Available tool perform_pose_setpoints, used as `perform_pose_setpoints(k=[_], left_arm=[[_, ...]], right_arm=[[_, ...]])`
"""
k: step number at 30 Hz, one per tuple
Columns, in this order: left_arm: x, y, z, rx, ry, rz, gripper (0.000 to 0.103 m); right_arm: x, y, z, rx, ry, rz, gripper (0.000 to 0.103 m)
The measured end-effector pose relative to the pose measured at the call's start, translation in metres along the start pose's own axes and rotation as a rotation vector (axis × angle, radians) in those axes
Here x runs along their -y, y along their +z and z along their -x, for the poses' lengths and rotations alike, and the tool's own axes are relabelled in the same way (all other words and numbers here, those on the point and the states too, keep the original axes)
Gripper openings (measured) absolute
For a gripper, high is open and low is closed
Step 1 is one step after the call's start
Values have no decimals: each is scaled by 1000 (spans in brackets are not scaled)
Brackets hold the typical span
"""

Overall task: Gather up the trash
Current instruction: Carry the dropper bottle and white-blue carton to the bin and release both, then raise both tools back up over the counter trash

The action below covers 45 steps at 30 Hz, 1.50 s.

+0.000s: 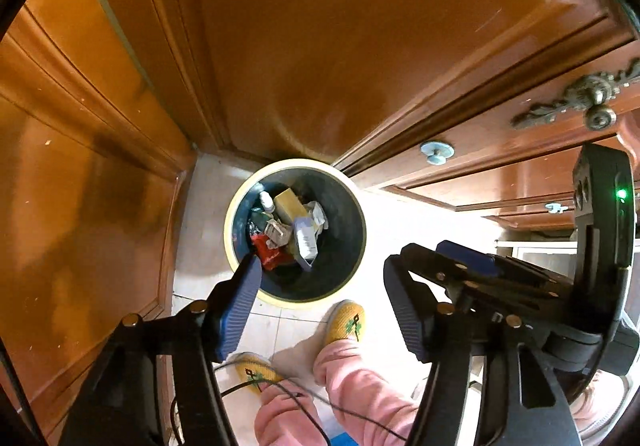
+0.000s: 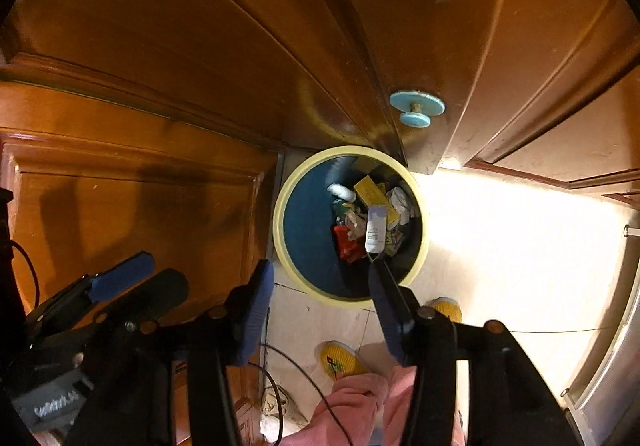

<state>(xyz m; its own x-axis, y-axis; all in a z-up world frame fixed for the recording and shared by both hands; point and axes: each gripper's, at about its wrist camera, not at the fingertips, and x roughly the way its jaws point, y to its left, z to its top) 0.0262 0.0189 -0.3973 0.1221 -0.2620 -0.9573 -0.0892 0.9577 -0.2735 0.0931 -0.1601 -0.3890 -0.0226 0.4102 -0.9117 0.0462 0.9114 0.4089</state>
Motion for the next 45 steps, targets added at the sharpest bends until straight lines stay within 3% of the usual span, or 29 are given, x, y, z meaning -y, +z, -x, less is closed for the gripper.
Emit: perform_pose_setpoints(k=[8, 18, 21, 35, 45], left_arm=[[13, -6, 56, 49, -24, -15, 64], [48, -15, 199, 197, -22, -163, 65], [60, -18, 248, 257, -30, -199, 71], [103, -25, 410, 522, -62, -339, 72], [112, -7, 484, 652, -24, -343, 72]], right_arm=[[-11, -17, 54, 12, 1, -9, 50], [-65, -50, 164, 83, 26, 7, 50], [-83, -58, 198, 133, 38, 22, 50], [-137, -79, 341, 385, 21, 79, 50], [-143, -68, 429, 553, -34, 62, 55]])
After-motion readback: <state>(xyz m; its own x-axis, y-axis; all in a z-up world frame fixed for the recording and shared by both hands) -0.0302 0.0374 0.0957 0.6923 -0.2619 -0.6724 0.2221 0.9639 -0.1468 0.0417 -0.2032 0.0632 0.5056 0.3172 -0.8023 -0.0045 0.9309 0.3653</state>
